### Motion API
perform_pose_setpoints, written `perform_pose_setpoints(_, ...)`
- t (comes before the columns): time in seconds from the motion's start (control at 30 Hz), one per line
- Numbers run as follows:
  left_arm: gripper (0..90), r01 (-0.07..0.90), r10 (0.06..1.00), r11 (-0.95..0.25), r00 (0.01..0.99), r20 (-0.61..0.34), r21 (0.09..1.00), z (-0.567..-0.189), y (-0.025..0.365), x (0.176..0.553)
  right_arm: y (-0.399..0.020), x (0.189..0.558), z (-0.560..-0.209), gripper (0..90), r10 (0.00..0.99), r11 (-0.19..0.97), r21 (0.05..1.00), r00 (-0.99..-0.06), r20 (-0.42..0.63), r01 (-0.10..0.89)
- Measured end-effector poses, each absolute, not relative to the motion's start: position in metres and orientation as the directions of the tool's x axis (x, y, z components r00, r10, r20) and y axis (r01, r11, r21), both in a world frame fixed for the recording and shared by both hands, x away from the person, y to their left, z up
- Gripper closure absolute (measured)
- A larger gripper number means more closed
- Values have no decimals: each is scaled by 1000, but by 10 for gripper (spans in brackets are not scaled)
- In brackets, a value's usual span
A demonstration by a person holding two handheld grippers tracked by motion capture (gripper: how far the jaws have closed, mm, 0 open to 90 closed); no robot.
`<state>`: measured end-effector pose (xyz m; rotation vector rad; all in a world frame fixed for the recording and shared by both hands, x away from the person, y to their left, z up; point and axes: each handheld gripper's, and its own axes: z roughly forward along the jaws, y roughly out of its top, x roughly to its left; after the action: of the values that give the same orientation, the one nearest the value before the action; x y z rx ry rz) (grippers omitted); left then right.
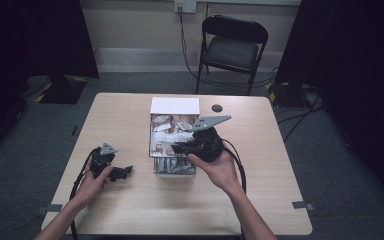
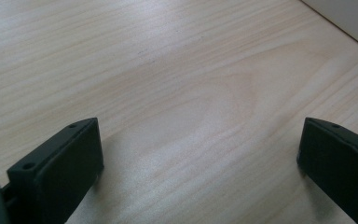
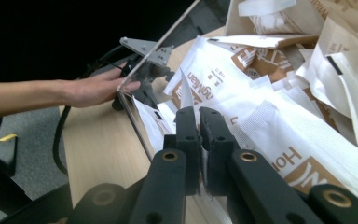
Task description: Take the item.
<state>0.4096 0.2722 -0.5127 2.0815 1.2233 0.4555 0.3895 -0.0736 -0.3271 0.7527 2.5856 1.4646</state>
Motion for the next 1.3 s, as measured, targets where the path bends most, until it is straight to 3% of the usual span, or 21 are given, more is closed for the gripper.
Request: perform_pose_setpoints(1.3, 0, 631, 866, -334, 499, -37, 700, -513, 272, 410, -92, 386, -311, 900, 482, 331, 879, -862, 154, 342)
